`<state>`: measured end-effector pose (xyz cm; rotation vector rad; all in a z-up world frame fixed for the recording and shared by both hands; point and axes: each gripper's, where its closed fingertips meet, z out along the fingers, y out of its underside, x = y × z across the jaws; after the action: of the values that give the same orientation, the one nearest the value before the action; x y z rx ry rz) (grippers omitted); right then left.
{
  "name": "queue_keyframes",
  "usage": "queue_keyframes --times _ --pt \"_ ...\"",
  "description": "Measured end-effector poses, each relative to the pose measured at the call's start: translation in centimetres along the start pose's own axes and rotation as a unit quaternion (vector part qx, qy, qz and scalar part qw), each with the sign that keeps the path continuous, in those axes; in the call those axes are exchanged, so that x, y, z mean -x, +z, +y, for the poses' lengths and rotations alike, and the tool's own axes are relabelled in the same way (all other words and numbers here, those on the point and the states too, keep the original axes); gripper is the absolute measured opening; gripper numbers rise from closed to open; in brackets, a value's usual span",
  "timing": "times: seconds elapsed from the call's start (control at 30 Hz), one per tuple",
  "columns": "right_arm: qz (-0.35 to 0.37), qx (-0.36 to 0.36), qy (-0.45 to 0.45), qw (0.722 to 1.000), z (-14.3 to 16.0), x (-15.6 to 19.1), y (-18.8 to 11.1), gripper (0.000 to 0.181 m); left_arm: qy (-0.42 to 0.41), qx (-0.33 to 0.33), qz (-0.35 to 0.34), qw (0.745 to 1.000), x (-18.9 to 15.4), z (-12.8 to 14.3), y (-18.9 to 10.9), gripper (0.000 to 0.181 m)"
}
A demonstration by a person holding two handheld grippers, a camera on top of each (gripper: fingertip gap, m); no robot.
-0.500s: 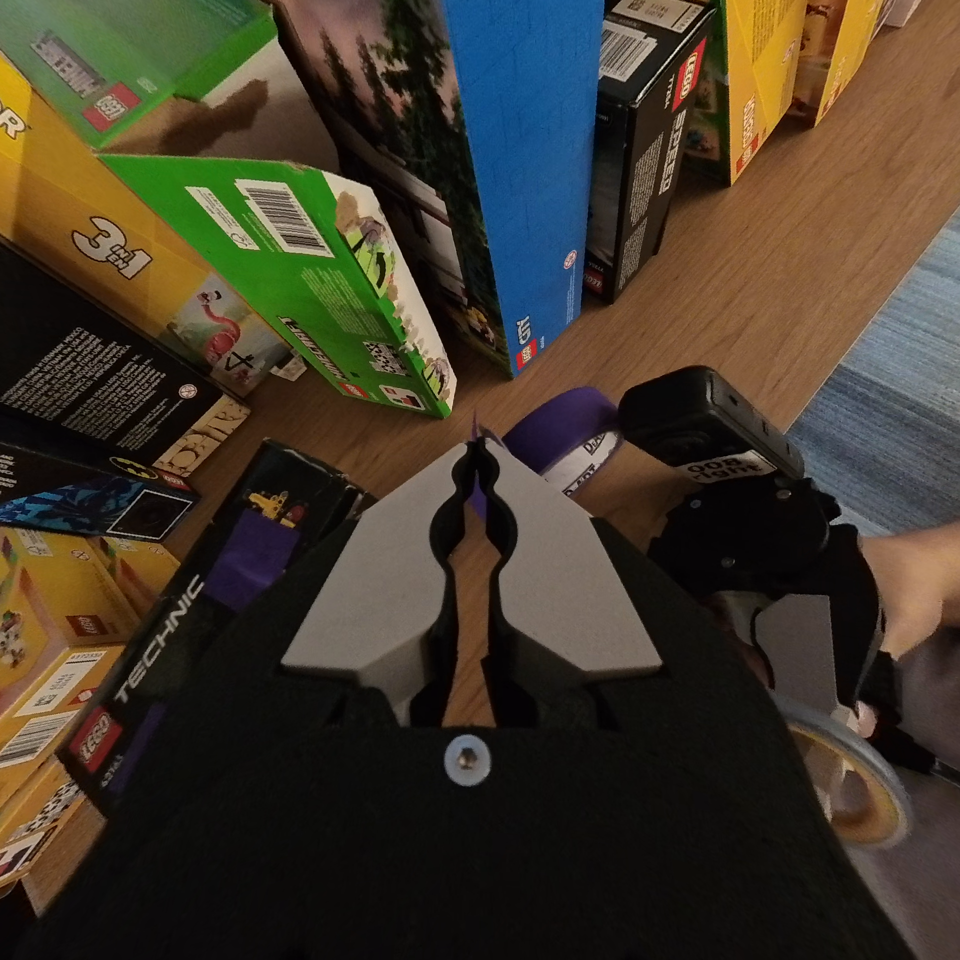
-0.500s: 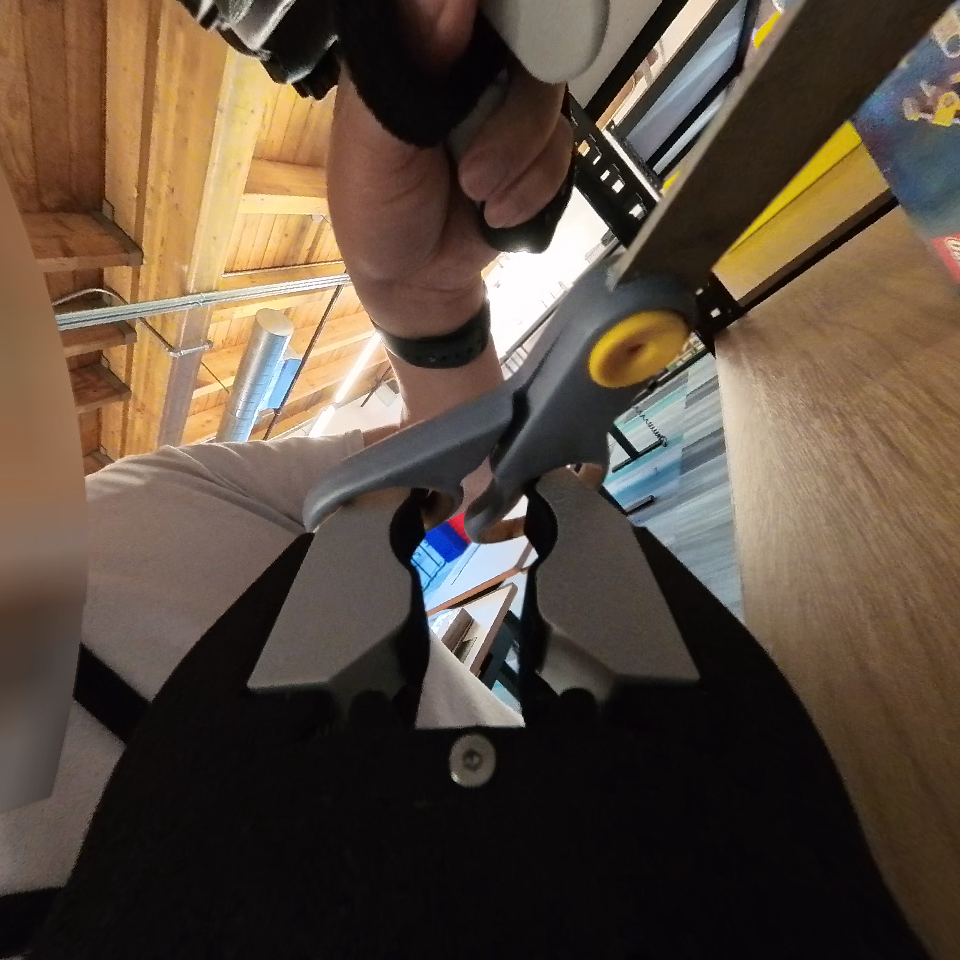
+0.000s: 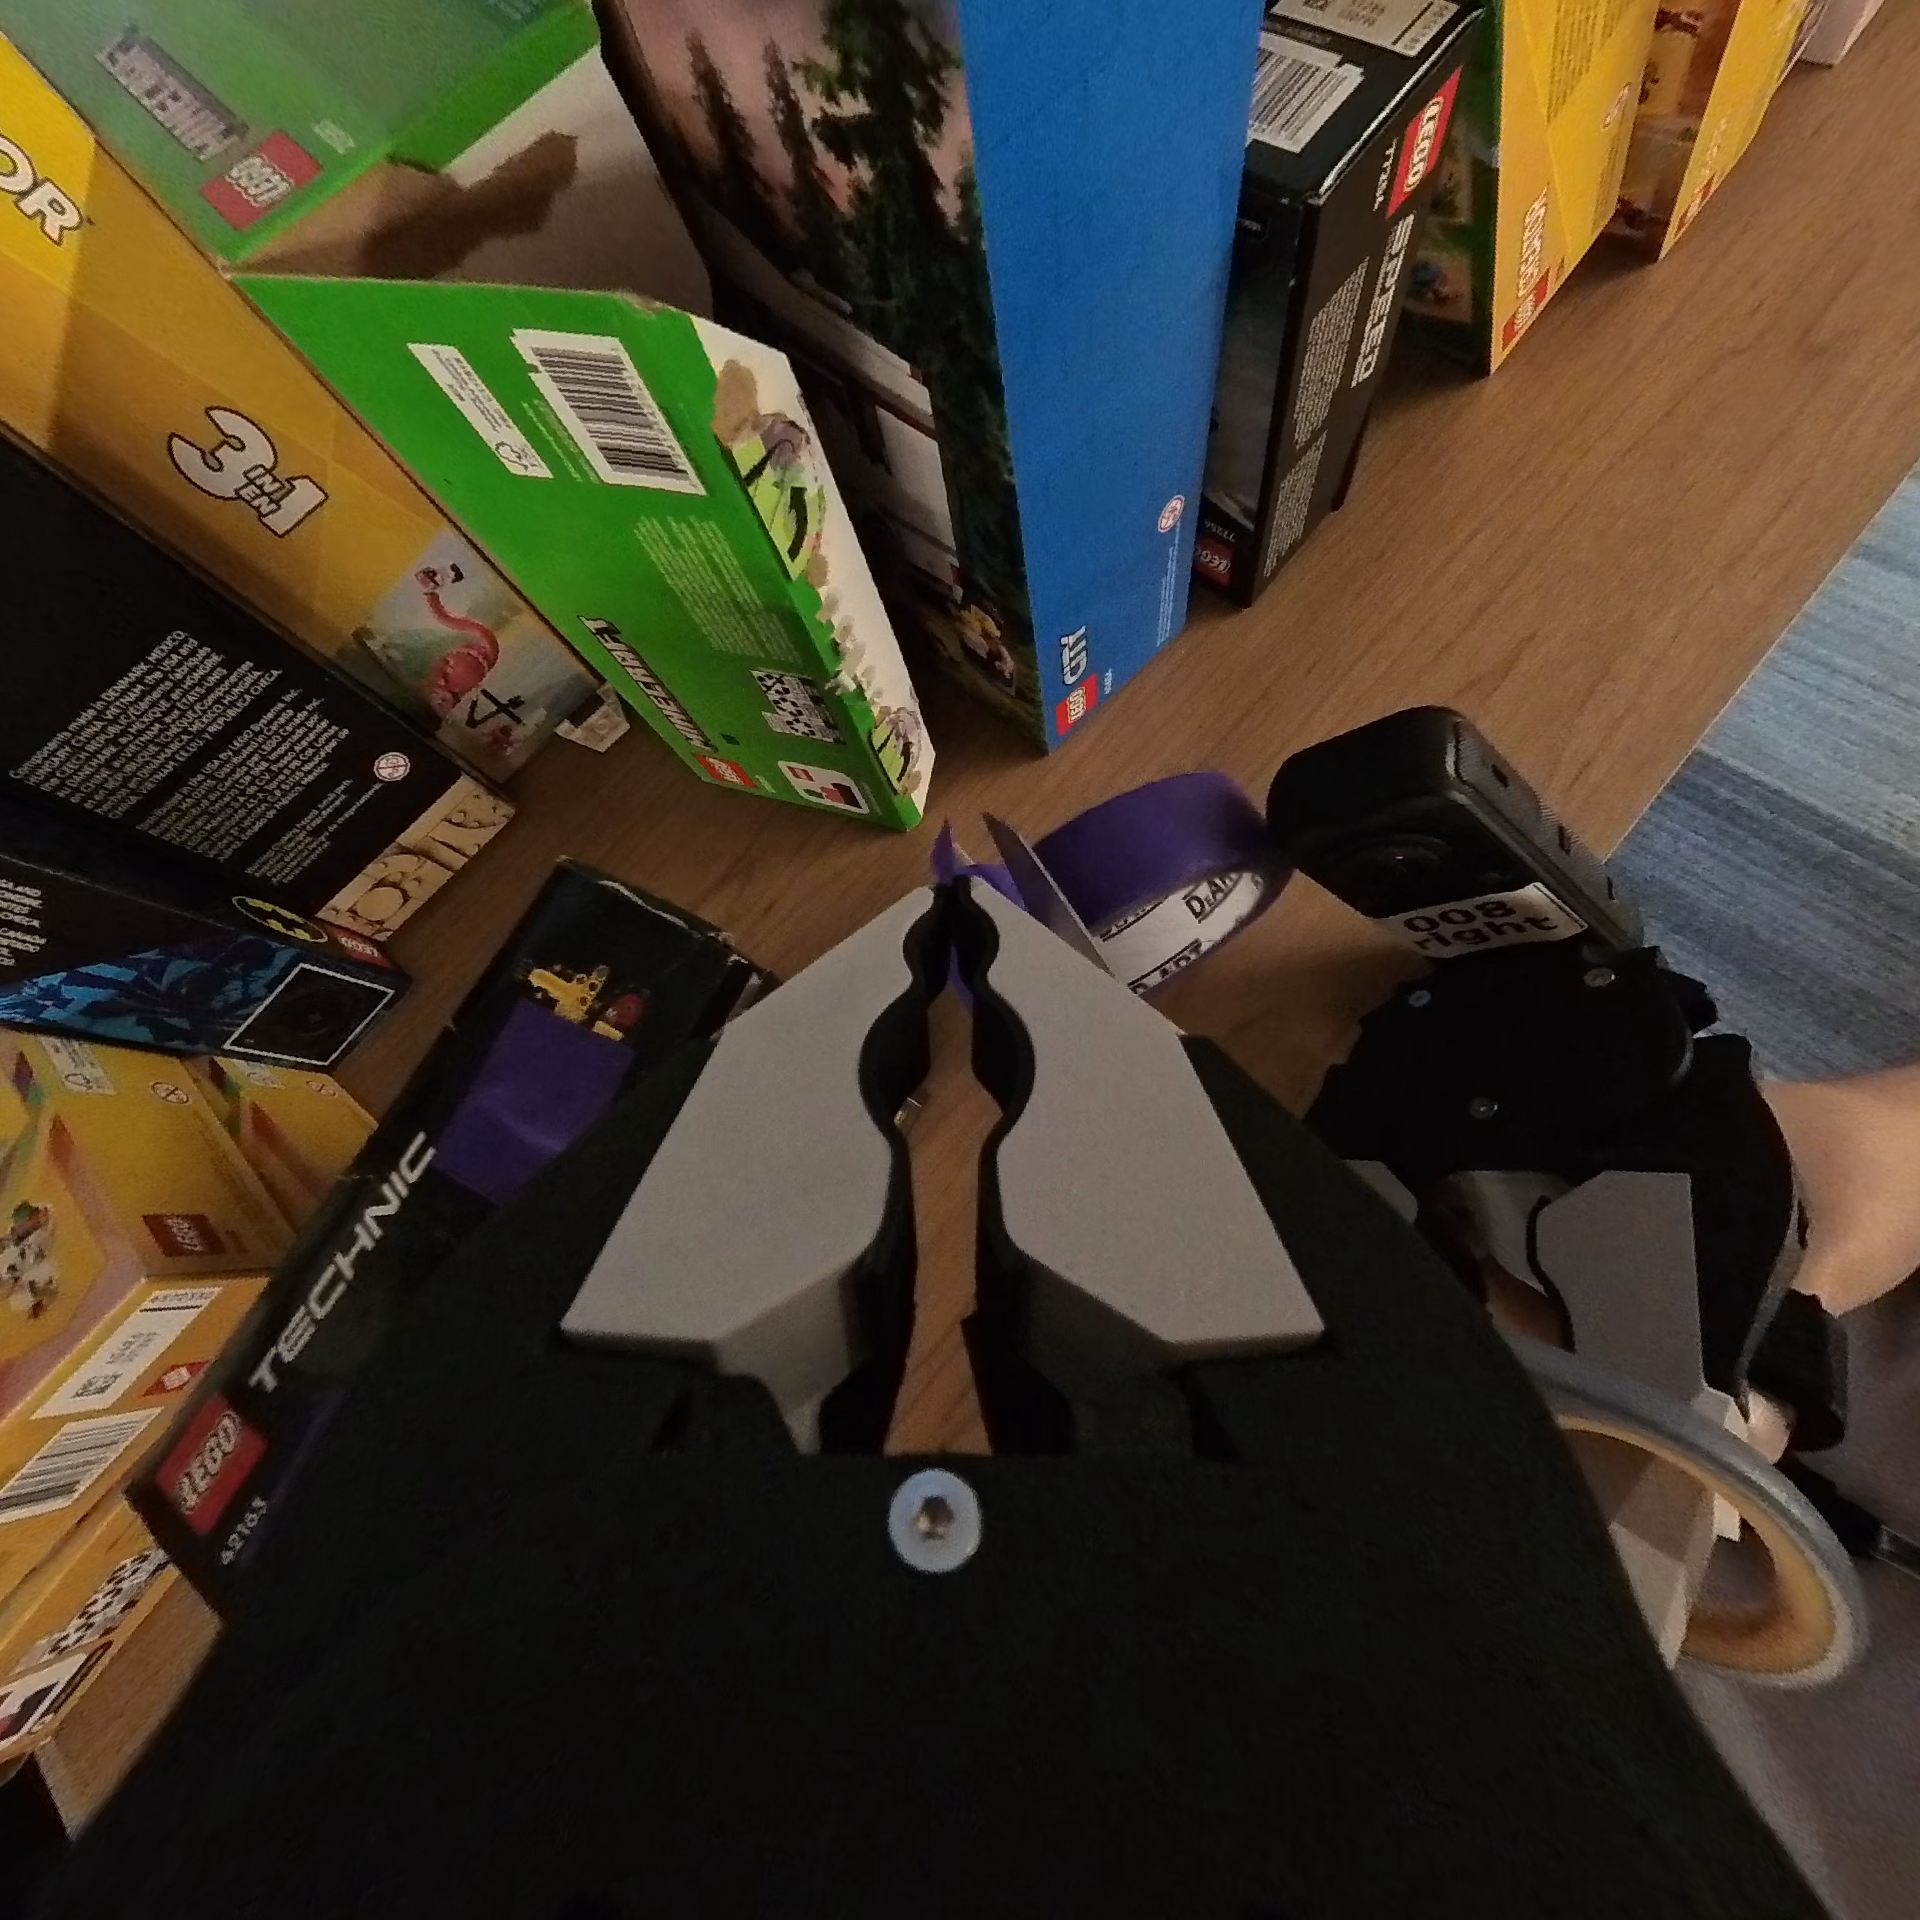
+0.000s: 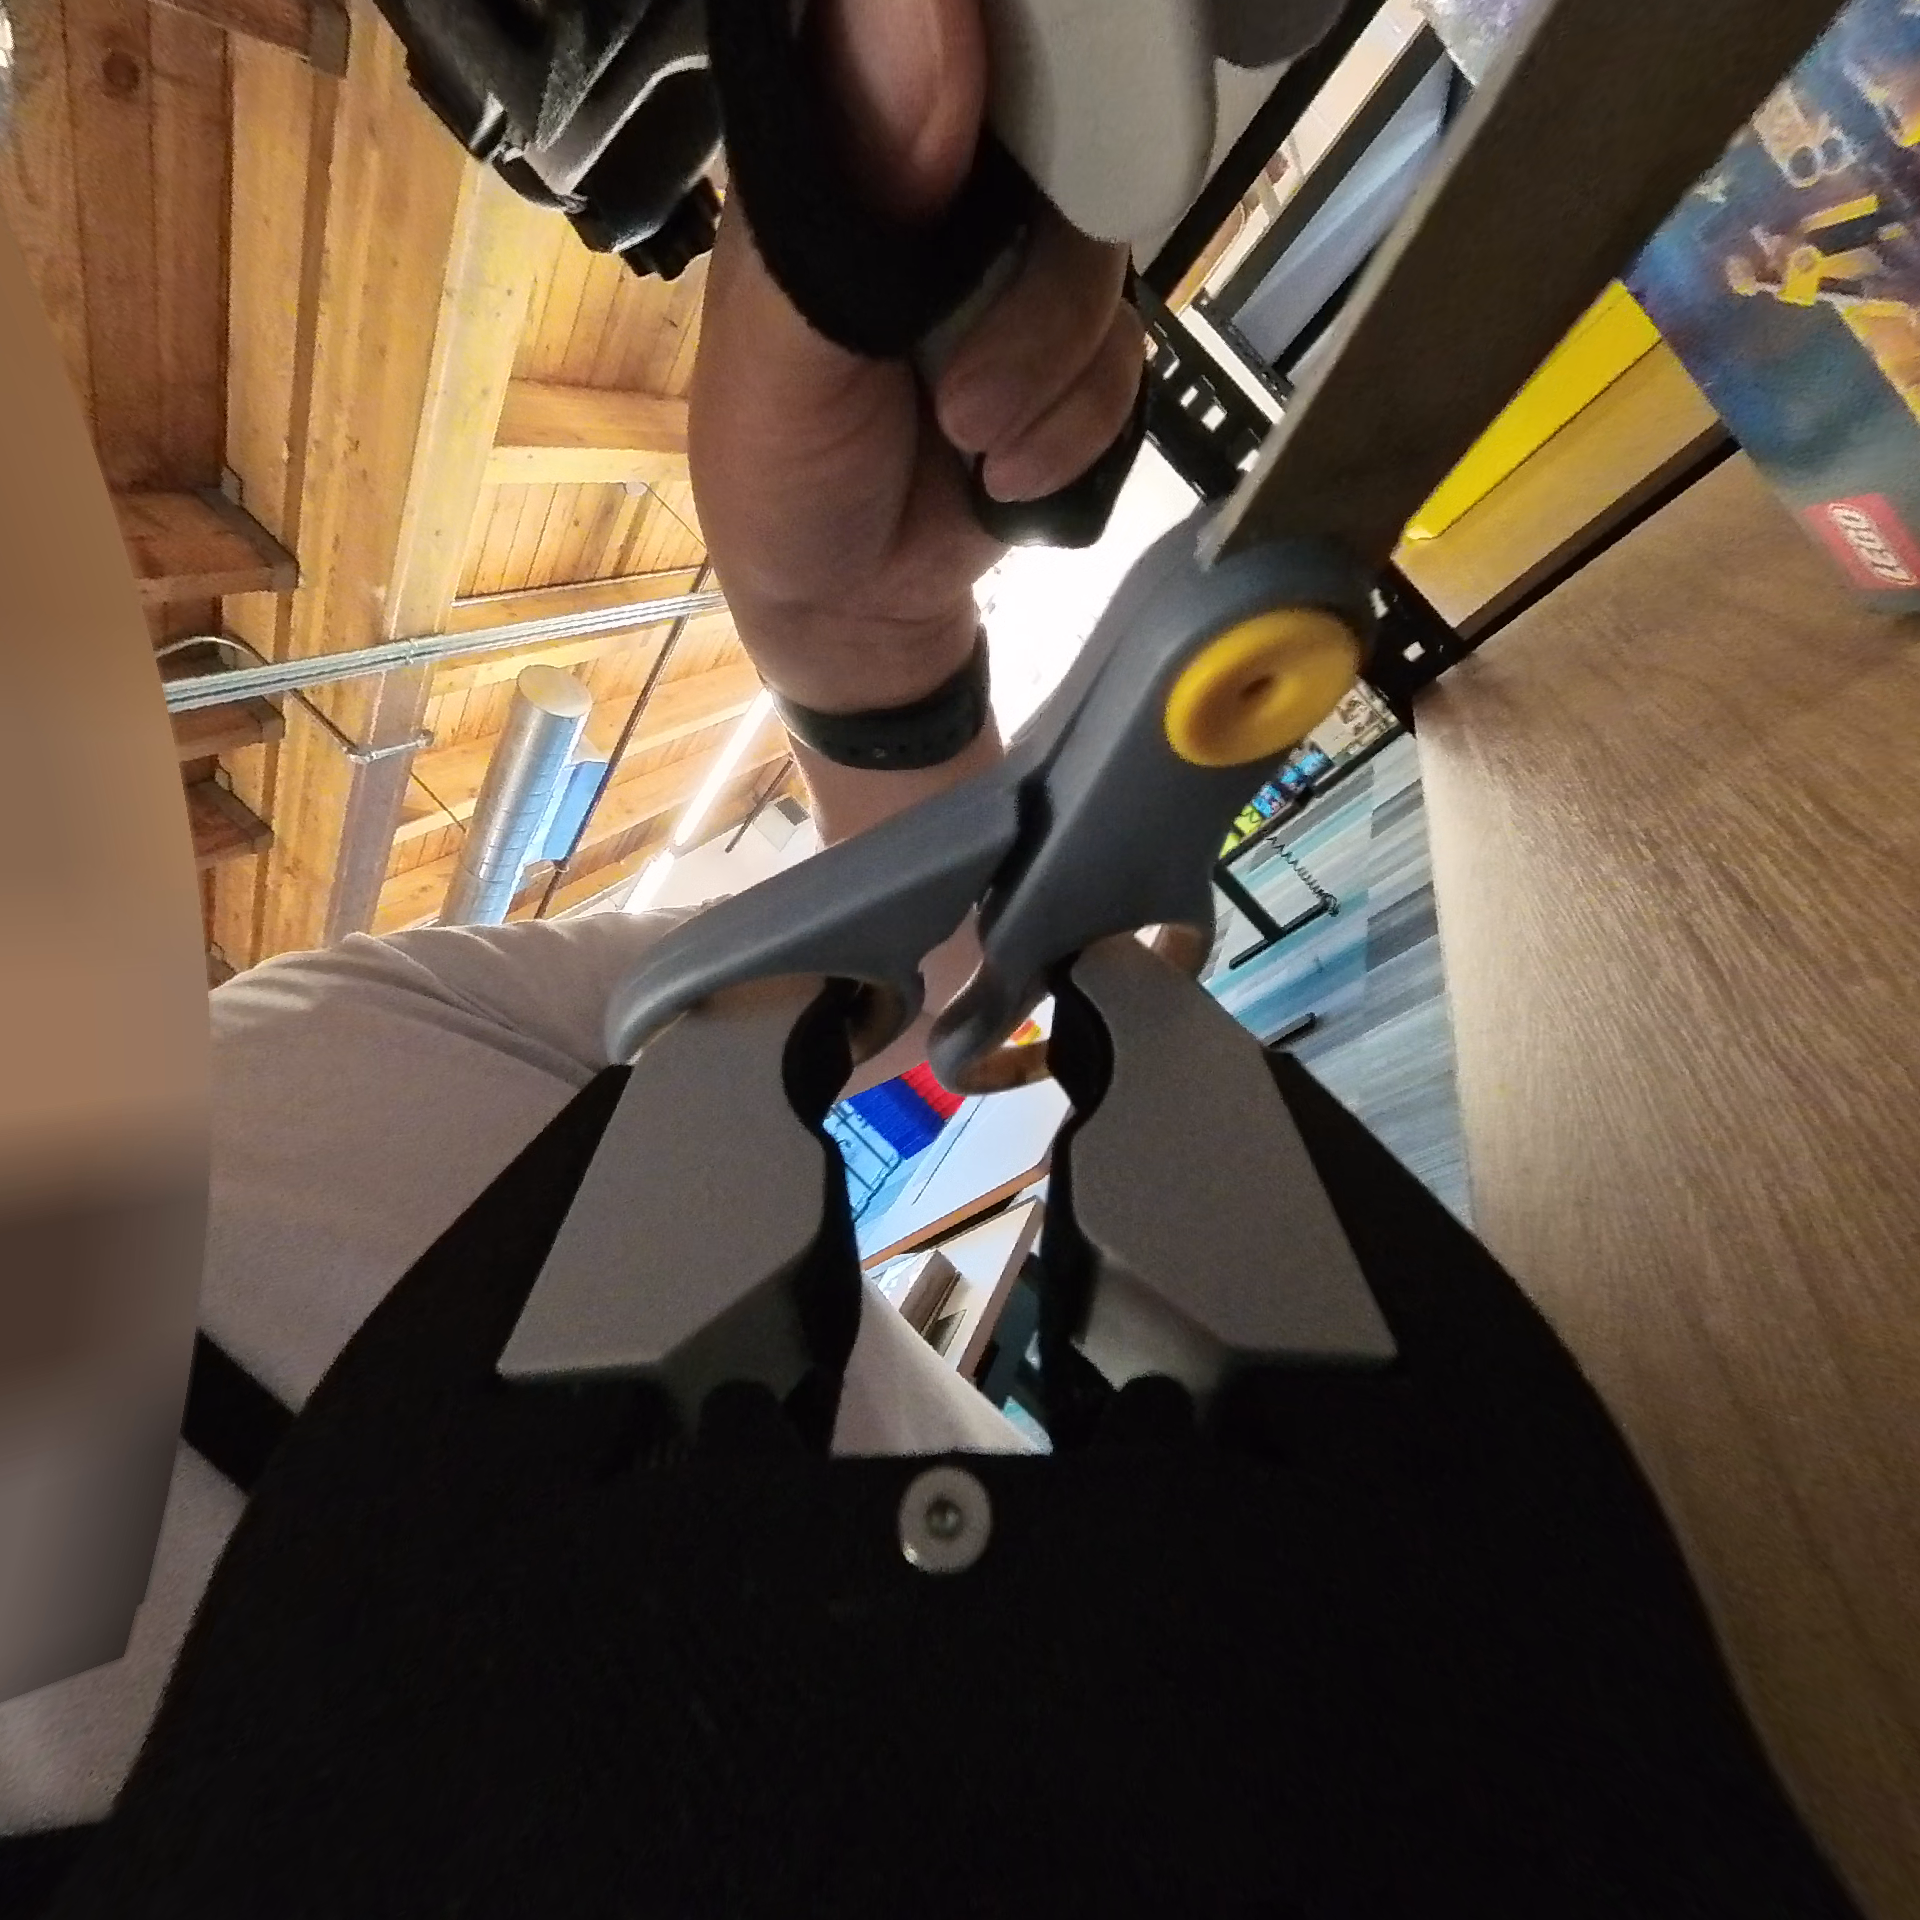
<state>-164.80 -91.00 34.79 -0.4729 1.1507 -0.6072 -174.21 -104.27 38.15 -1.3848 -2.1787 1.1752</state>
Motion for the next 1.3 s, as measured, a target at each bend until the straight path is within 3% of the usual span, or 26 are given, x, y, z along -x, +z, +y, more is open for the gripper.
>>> queue_keyframes --times 0.6,0.8,0.97,1.07,1.1,1.2,1.3 --pt "0.012 -0.019 -0.004 1.0 -0.6 -0.1 -0.5 0.02 0.017 -0.008 -0.019 1.0 0.9 -1.0 -0.4 0.0" --pt "0.085 0.039 -0.053 0.994 0.5 -1.1 -1.5 0.02 0.001 -0.029 -0.016 0.999 1.2 -1.3 -1.3 0.0" --pt "0.163 0.138 -0.081 0.974 0.9 0.0 -5.1 0.021 -0.033 -0.071 -0.018 0.997 2.4 -1.3 -3.5 0.0" --pt "0.286 0.271 -0.116 0.912 0.9 0.5 -10.9 0.02 -0.057 -0.092 -0.022 0.994 3.3 -0.4 -5.4 0.0" --pt "0.344 0.31 -0.143 0.875 0.3 0.5 -13.4 0.019 -0.064 -0.101 -0.025 0.993 3.6 -0.1 -6.1 0.0" --pt "0.488 0.434 -0.203 0.729 -2.4 0.5 -21.5 0.019 -0.082 -0.127 -0.04 0.988 4.9 0.8 -8.6 0.0" --pt "0.521 0.532 -0.228 0.627 -3.6 0.3 -27.1 0.019 -0.103 -0.16 -0.044 0.981 5.9 1.2 -10.9 0.0"
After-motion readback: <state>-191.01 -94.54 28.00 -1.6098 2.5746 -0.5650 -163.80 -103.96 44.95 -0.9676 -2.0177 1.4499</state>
